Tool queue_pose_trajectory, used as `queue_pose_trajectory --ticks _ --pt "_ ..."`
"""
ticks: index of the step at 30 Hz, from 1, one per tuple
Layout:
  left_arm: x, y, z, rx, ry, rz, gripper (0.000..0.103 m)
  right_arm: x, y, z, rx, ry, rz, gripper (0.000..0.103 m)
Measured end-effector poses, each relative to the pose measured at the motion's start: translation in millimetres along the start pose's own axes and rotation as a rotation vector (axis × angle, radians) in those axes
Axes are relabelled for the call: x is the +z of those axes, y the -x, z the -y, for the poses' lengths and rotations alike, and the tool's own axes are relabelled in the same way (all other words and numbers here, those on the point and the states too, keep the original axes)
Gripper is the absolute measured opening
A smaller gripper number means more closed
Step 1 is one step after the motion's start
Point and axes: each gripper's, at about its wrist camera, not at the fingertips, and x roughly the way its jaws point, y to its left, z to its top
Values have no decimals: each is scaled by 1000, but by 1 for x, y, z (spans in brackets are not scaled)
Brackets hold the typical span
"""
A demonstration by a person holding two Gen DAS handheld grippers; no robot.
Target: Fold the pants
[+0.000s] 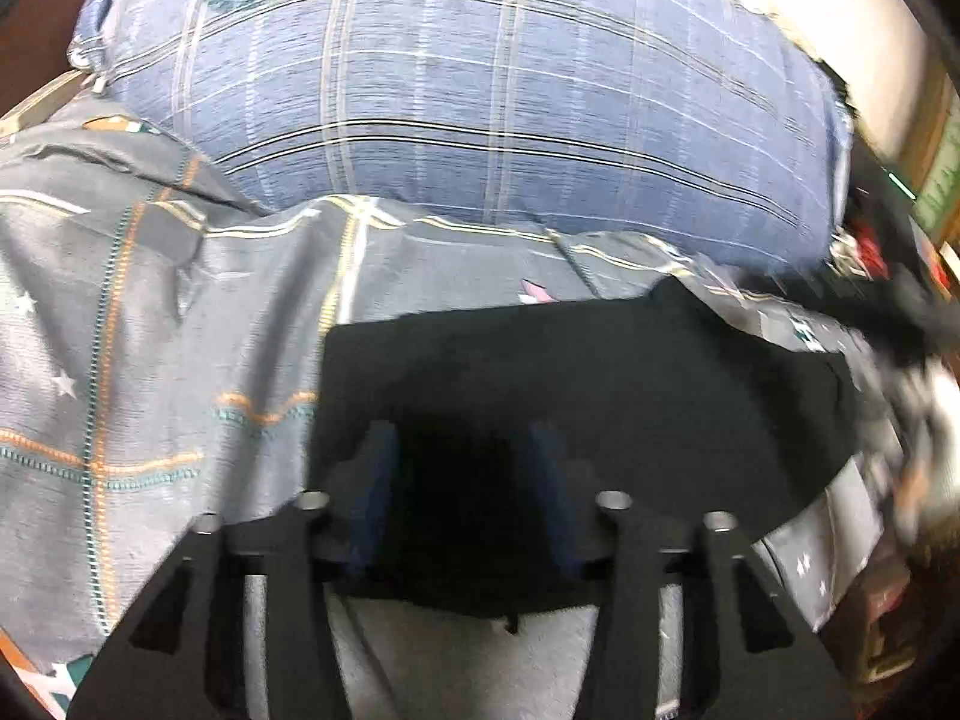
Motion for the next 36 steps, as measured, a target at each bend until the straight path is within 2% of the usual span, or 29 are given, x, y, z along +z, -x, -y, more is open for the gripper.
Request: queue_pose_trajectory --ticks 2,4,5,6,8,9,10,11,12,14,16,19,21,22,23,26,30,32,33,36 --pt "0 -17 -9 53 35 -58 50 -28 7 -5 39 7 -28 7" --pt "-7 -37 -19 150 58 -141 50 -57 7 -2 51 0 -59 7" --pt "-9 -41 -23 146 71 -162 53 -70 4 0 46 -7 -67 7" --pt "-10 -39 -29 111 99 -162 53 -88 8 8 30 -18 -73 7" --pt "-8 -32 -34 90 122 -176 53 -109 15 34 -7 -59 -73 7" --pt "-6 -27 -34 84 124 -176 53 -118 21 50 -28 -94 -61 1" --pt "-2 -19 -30 89 118 -167 52 -127 34 65 -20 -134 -35 0" --pt "2 -7 -22 112 90 -140 52 -133 45 81 -34 -173 -10 0" --pt "6 -1 -16 120 63 -117 52 -138 60 96 -85 -205 24 6" --pt "18 16 14 84 -15 -74 52 -149 90 129 -159 -270 101 7" --pt "28 19 46 34 -94 -61 52 -159 116 157 -157 -345 170 7" --pt "39 13 116 -57 -248 -66 52 -170 152 190 -161 -403 267 9" --pt "45 -4 176 -135 -339 -94 52 -172 161 206 -137 -423 298 22" --pt "47 -9 192 -158 -360 -101 52 -173 162 213 -122 -434 308 27" --pt "50 -19 224 -199 -403 -117 52 -171 164 222 -109 -447 314 32" --pt "55 -47 303 -275 -526 -163 52 -171 158 237 -87 -475 311 32" --pt "59 -97 385 -397 -609 -272 52 -175 146 251 -49 -511 305 32" --pt "60 -117 410 -443 -612 -324 52 -174 138 253 -33 -530 306 34" --pt "59 -123 417 -456 -612 -343 52 -174 135 255 -25 -540 308 40" --pt "56 -144 439 -463 -641 -366 52 -173 130 258 -27 -550 314 42"
